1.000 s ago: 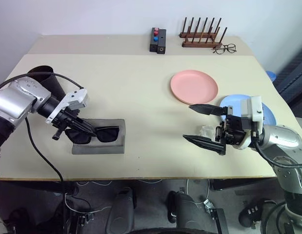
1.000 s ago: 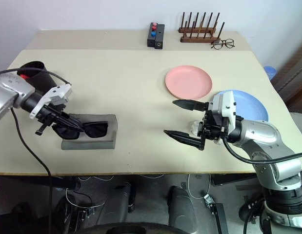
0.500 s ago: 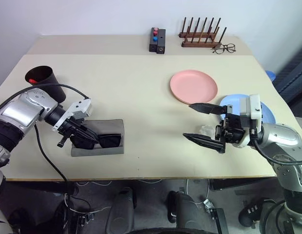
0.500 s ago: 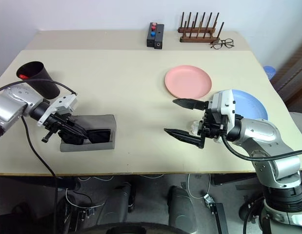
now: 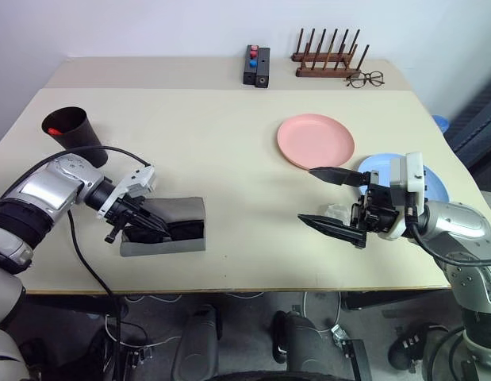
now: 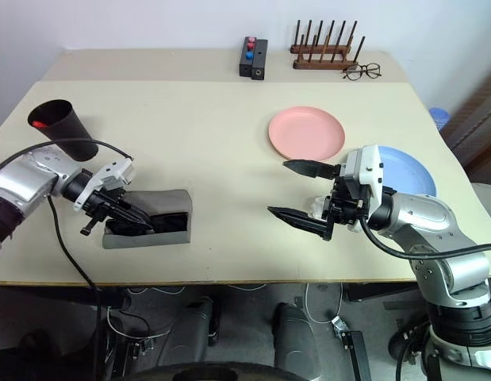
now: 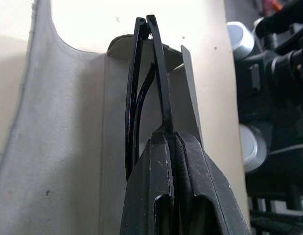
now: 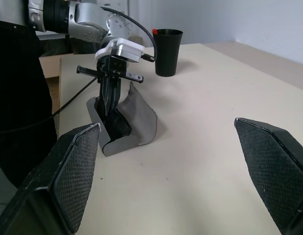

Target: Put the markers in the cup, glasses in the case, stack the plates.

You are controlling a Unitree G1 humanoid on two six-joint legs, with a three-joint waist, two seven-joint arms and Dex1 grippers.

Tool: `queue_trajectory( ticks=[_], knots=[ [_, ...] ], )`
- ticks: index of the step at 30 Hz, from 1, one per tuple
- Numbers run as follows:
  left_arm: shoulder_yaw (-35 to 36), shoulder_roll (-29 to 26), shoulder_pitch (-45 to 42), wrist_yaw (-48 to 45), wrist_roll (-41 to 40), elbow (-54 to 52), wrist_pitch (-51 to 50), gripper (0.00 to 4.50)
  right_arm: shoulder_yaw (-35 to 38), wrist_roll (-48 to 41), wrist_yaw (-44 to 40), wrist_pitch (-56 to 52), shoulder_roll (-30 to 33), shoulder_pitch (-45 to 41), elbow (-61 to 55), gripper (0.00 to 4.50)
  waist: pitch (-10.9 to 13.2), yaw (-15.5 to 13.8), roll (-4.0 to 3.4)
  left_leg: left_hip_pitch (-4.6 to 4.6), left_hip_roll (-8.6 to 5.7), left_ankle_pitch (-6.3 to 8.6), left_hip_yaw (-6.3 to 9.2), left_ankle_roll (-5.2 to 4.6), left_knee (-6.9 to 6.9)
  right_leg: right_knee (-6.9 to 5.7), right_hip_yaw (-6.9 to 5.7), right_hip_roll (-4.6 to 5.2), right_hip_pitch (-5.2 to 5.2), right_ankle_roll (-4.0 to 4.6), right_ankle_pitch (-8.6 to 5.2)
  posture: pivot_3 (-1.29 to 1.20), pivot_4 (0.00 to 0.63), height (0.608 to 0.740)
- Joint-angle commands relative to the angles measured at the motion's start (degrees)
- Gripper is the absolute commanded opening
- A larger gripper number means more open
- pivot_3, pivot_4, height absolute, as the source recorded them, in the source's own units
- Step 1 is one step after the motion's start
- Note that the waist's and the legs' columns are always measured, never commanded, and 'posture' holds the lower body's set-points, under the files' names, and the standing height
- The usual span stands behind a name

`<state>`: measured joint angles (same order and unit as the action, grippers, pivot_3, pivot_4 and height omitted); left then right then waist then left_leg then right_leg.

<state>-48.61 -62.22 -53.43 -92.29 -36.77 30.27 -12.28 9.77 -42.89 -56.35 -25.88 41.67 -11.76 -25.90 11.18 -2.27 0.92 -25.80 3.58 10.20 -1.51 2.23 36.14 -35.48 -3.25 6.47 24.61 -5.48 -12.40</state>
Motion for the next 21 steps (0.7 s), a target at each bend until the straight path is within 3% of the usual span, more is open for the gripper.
queue_trajectory(
  ticks=[1,16,19,21],
  knots=[
    [0.55,-0.73,-0.36,-0.21,-2.6,-1.03,-0.57,0.05,1.73,-0.74,0.23,0.31,0.66,-0.12,-1.84,4.5,0.0,0.02,0.0,0.0,0.0,0.0,0.0,0.0,0.0,0.0,0.0,0.0,0.0,0.0,0.0,0.0,0.15,0.74],
    [-3.12,-3.72,1.25,-0.21,-4.89,-5.51,-6.06,0.05,1.37,-0.61,0.68,0.04,0.79,-0.48,-1.87,4.5,0.0,0.04,0.0,0.0,0.0,0.0,0.0,0.0,0.0,-0.01,0.0,0.0,0.0,0.02,0.01,0.0,0.15,0.74],
    [-3.68,-3.74,1.04,-0.21,-4.6,-5.56,-6.67,0.95,1.24,-0.5,0.88,0.03,0.79,-0.68,-1.77,4.5,0.0,0.04,0.0,0.01,0.0,0.0,0.0,0.0,-0.01,-0.01,0.0,0.0,0.0,0.01,0.01,0.0,0.15,0.74],
    [-3.98,-3.9,0.94,-0.21,-4.96,-5.86,-7.28,1.88,1.27,-0.48,0.9,0.05,0.82,-0.62,-1.75,4.5,0.0,0.04,0.0,0.01,0.0,0.0,0.0,0.0,0.0,-0.01,0.0,0.0,0.0,-0.01,-0.01,0.0,0.15,0.74]
  ],
)
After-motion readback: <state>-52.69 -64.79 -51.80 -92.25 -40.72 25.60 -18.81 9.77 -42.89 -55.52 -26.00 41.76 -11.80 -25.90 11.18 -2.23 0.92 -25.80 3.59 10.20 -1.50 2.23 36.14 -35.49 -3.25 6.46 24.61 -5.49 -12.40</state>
